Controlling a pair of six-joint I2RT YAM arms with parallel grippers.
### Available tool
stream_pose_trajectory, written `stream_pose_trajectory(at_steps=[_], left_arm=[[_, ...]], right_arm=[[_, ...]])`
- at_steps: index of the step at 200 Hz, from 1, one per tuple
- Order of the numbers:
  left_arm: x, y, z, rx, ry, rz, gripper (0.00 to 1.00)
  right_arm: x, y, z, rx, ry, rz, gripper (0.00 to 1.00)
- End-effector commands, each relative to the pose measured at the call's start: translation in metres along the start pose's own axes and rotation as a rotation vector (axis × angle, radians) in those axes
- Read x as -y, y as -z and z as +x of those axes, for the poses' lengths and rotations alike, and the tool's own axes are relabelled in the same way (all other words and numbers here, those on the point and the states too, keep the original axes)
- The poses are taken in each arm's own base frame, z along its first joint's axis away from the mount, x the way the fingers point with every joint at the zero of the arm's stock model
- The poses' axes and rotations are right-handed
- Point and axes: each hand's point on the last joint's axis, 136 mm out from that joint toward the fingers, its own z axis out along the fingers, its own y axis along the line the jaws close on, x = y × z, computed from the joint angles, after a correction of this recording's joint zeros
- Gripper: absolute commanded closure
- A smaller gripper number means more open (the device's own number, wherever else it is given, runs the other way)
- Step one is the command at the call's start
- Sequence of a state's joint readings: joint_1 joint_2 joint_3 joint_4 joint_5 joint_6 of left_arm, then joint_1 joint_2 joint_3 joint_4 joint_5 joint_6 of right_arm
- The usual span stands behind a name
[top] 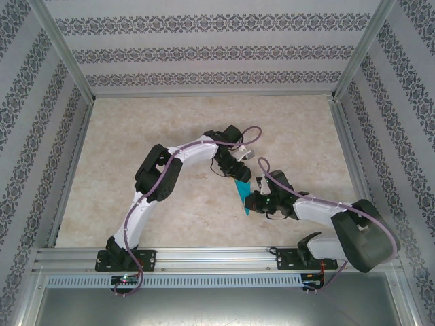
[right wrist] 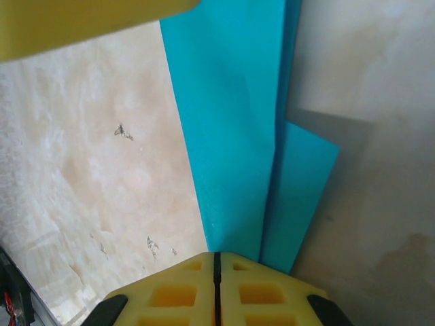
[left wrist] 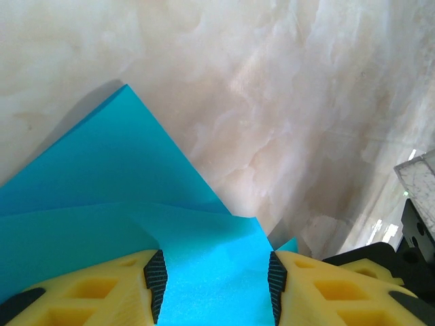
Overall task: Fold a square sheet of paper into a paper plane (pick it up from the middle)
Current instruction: Fold the wing for the fifth time at the center of the table.
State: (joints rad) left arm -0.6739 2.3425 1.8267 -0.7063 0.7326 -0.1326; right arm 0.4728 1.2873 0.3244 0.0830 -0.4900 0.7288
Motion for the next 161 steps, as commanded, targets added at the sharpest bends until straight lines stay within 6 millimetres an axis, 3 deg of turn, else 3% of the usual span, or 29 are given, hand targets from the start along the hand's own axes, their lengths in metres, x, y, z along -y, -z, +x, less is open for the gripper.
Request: stream_pose_trajectory(at_steps=[1, 33, 161], left_arm=[[-0.048, -0.012, 0.014, -0.053, 0.123, -0.135, 0.51], [-0.048, -0.007, 0.002, -0.016, 0.137, -0.149, 0.51], [-0.058, -0.001, -0.006, 0.020, 0.165, -0.132, 0.51]], right_arm=[[0.034, 0.003, 0.041, -0.118, -0.084, 0.110, 0.92], [0.040, 0.012, 0.043, -0.114, -0.078, 0.156, 0.92], [0.052, 0.017, 0.047, -0.118, -0.080, 0.244, 0.93]])
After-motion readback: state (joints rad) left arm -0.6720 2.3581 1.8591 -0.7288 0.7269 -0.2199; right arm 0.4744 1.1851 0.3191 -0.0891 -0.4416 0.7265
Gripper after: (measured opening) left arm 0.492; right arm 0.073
